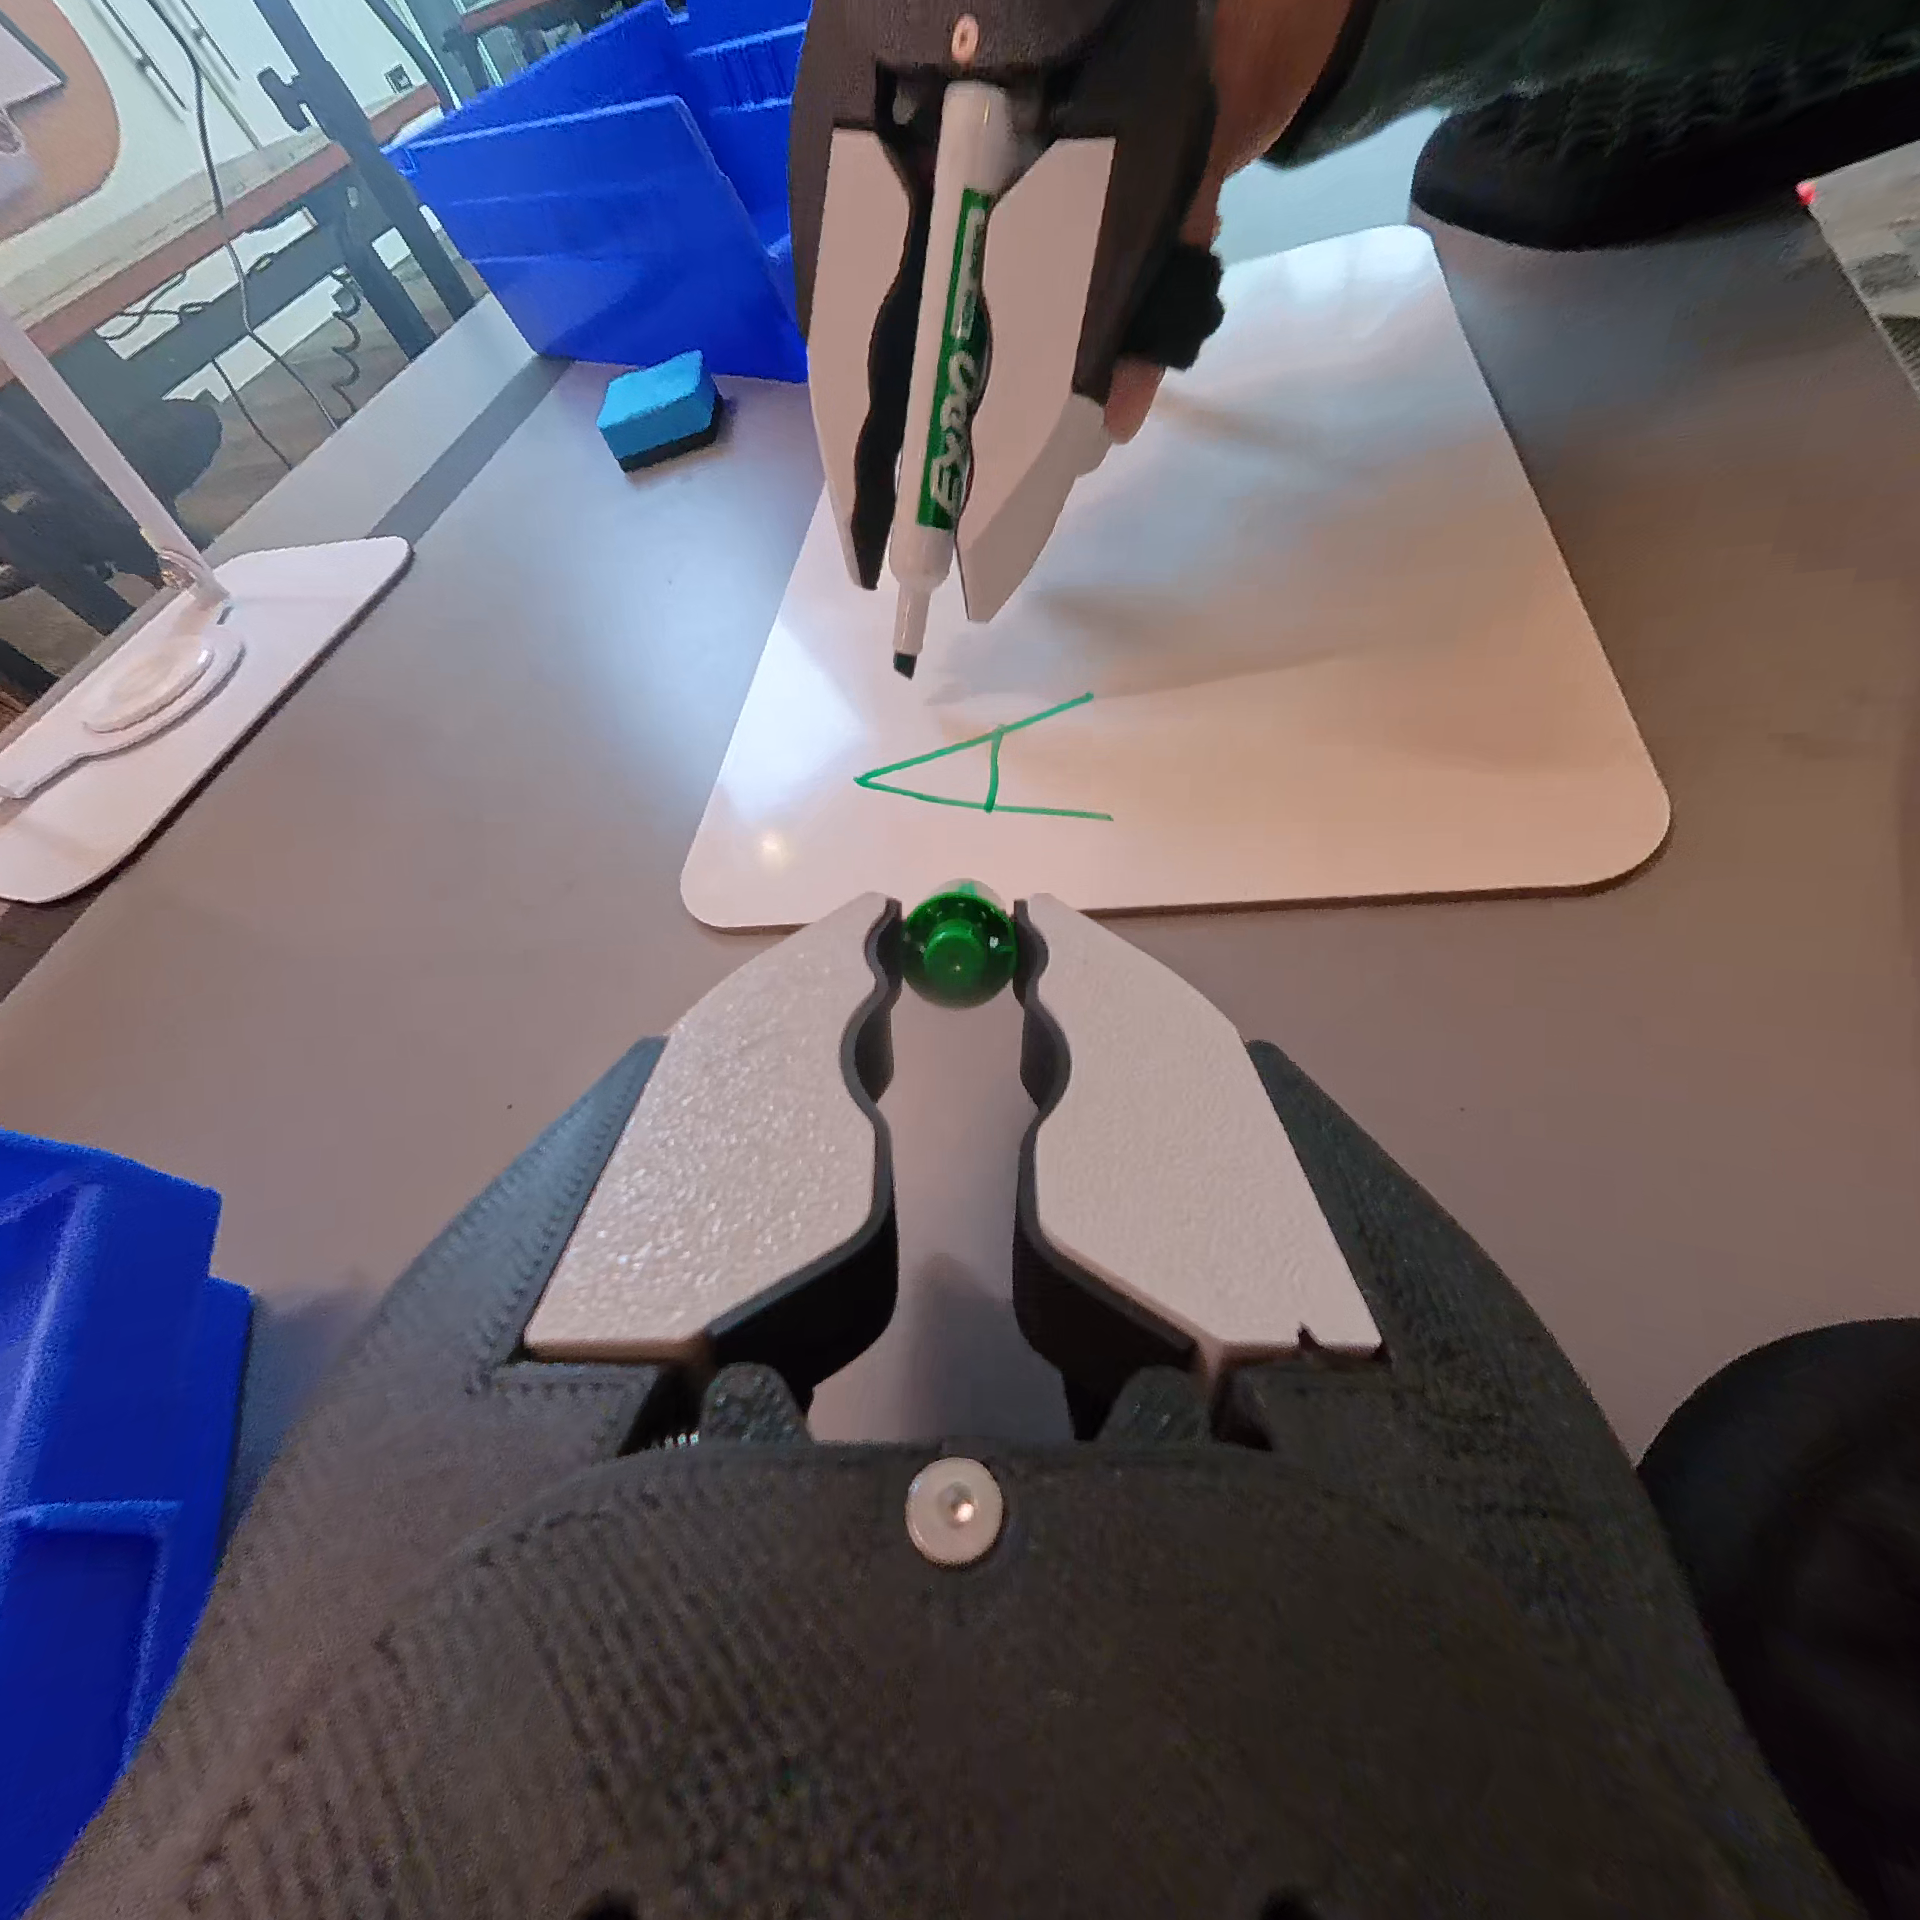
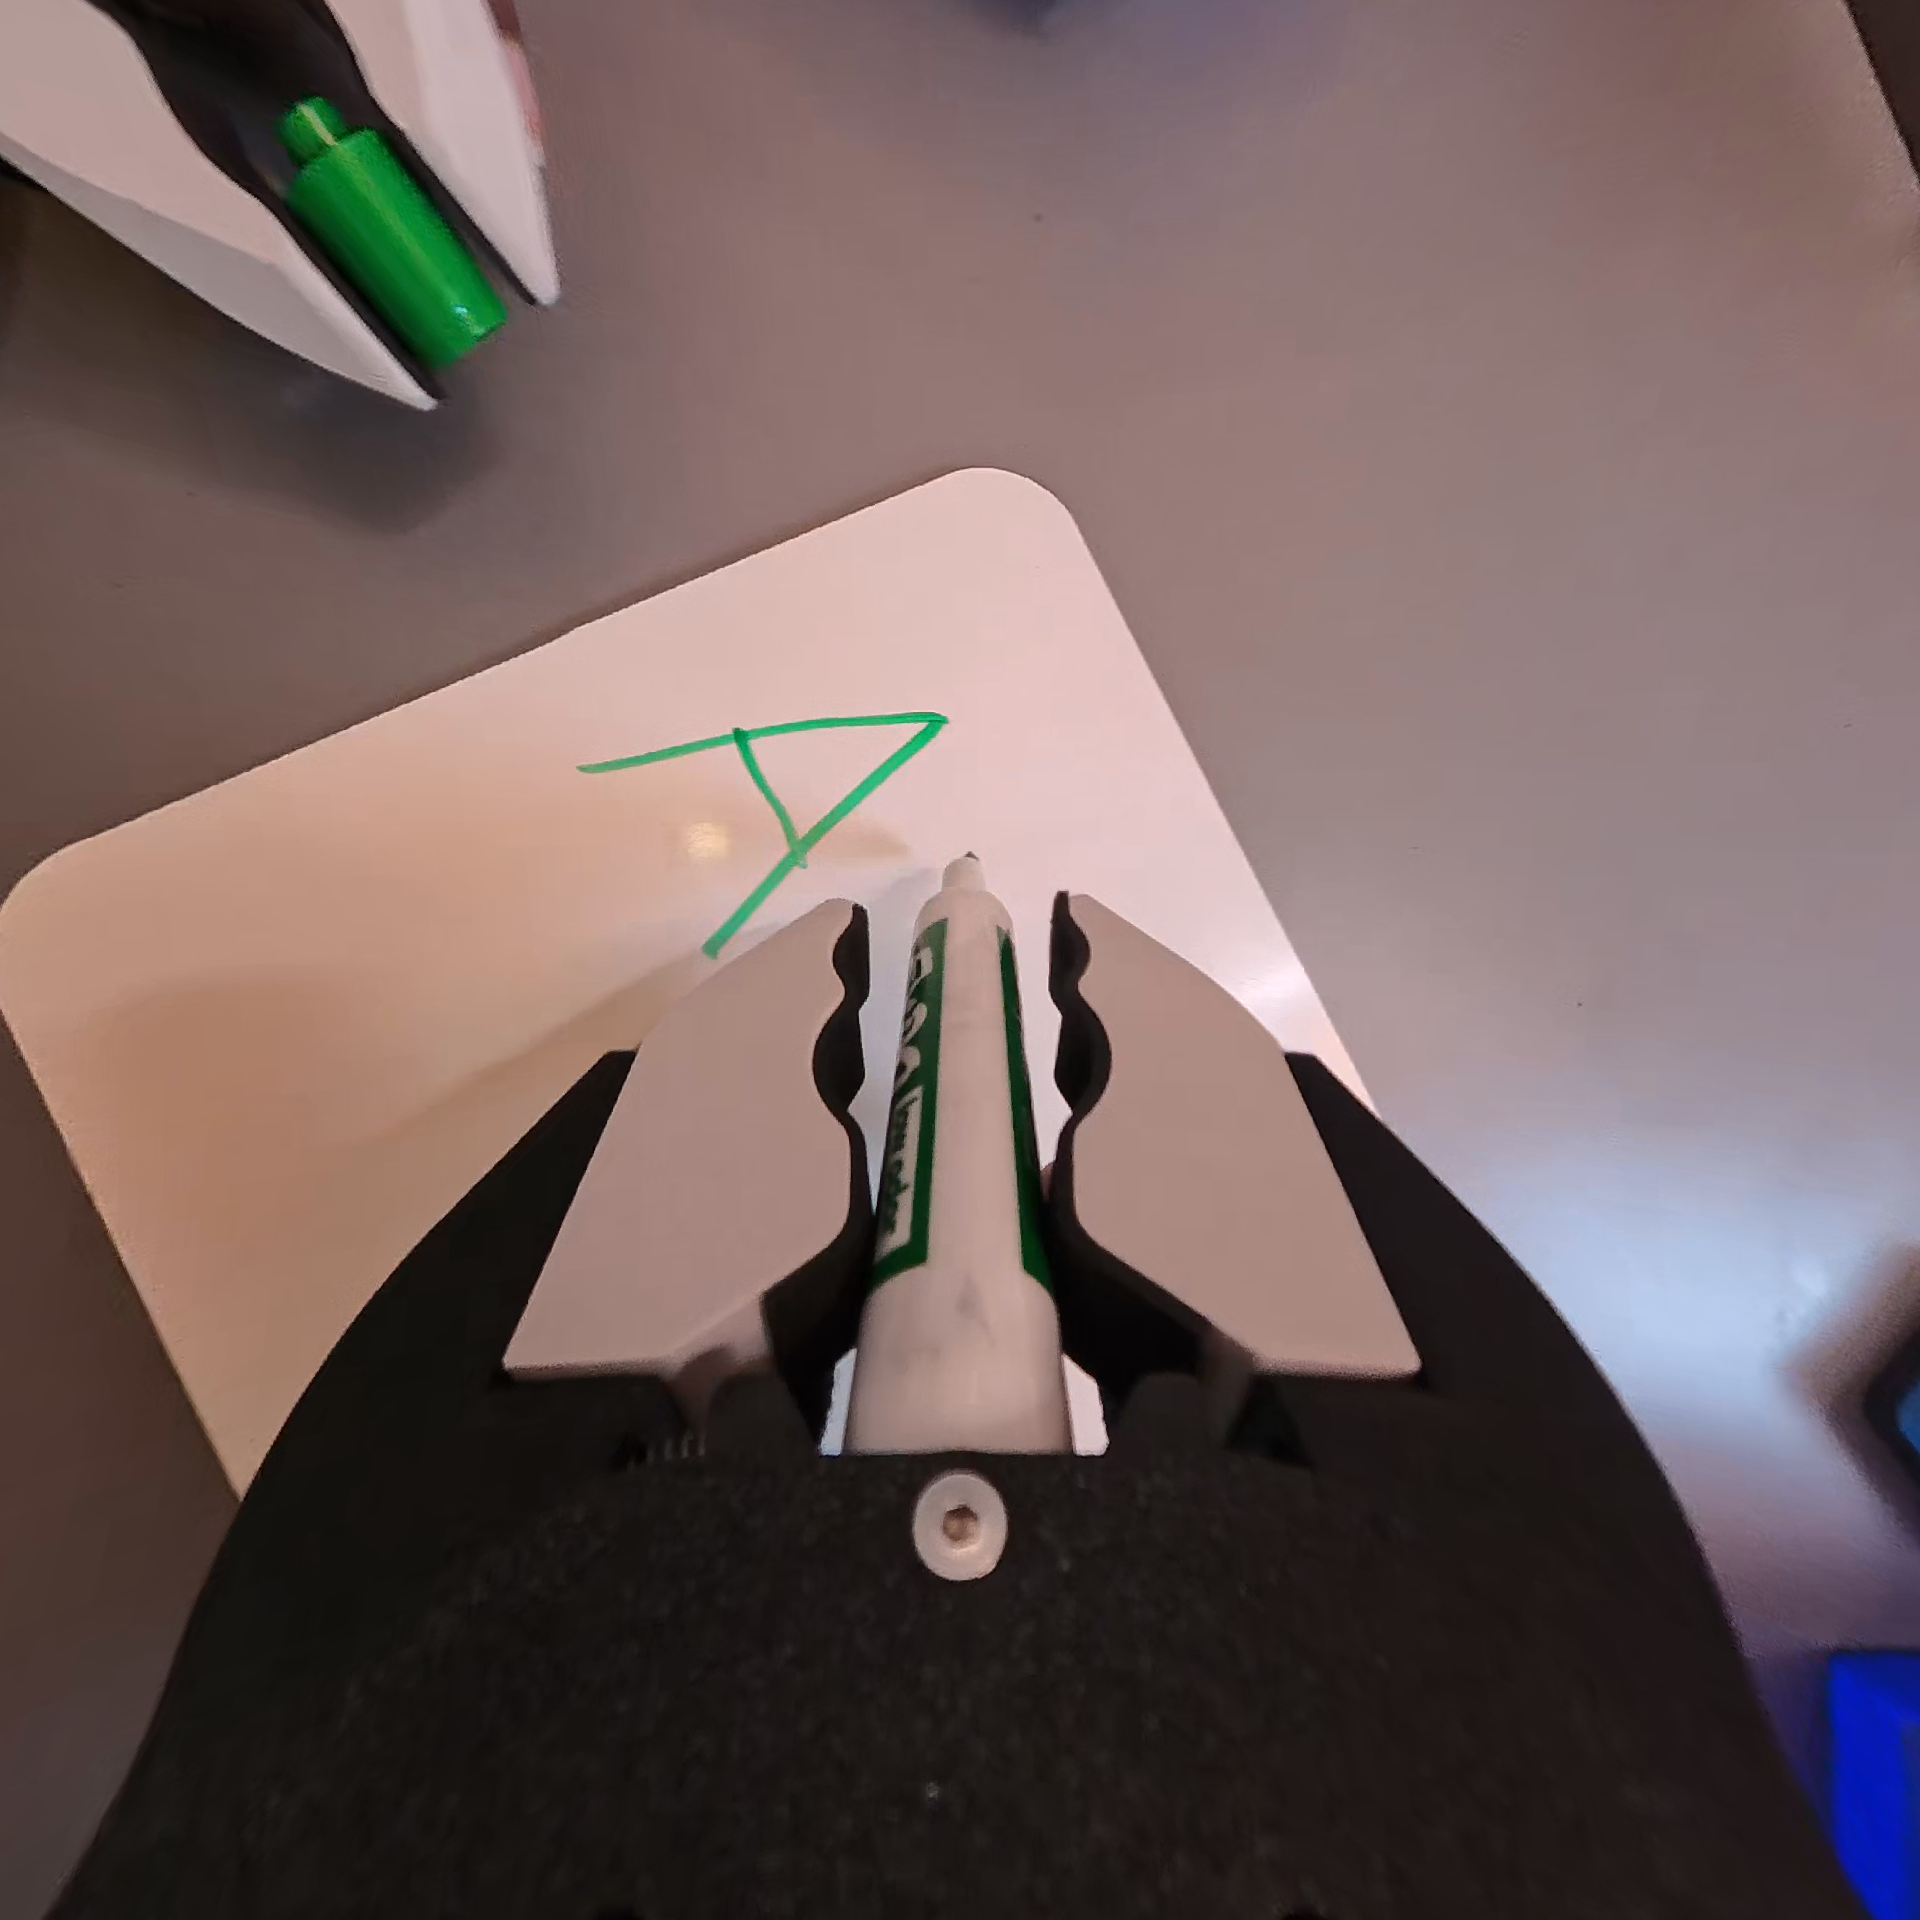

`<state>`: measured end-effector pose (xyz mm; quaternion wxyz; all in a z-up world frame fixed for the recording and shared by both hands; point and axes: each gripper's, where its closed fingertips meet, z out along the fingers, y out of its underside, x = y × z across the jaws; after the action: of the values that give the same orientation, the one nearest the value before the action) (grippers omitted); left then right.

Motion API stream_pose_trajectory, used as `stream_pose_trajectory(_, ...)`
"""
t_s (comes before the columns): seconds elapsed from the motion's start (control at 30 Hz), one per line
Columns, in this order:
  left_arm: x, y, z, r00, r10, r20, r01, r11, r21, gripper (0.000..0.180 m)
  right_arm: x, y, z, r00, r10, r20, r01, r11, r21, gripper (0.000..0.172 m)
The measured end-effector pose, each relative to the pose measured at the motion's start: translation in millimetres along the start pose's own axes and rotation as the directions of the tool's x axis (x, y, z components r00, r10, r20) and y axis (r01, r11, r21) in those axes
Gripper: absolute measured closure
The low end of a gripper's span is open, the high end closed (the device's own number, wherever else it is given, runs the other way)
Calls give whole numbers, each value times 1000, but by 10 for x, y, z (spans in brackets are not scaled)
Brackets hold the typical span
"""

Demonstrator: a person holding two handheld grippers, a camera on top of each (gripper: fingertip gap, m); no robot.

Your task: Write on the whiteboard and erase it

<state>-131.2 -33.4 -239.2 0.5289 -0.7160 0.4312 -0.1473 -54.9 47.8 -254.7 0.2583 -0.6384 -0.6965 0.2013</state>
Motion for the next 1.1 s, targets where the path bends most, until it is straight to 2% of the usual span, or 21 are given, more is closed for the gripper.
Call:
stream_pose_trajectory(0.23, -29, -43, -30, 1000, -2, 15, 1, 1000, 21, 160, 58, 60, 61, 1000, 12, 8, -12, 999, -33, 137)
stream_pose_trajectory(0.43, -28, -45, -32, 1000, 4, 15, -4, 1000, 18, 160, -307, 210, -99, 996, 4, 89, 3, 997, -78, 137)
stream_pose_trajectory(0.53, -32, -47, -27, 1000, 1, 15, -2, 1000, 19, 160, -411, 253, -162, 997, -14, 82, 21, 996, -82, 137)
stream_pose_trajectory(0.73, -20, -65, -26, 1000, -4, 11, 4, 1000, 22, 160, -36, 94, -101, 1000, 8, -23, -8, 1000, 6, 137)
stream_pose_trajectory(0.83, -42, -70, -39, 1000, -5, 19, 4, 1000, 23, 160, 38, 39, -26, 1000, 30, -8, -30, 999, 30, 137)
stream_pose_trajectory(1.1, -49, -79, -52, 1000, -1, 22, 1, 1000, 27, 160, 168, 124, 38, 999, 29, -43, -29, 999, -12, 137)
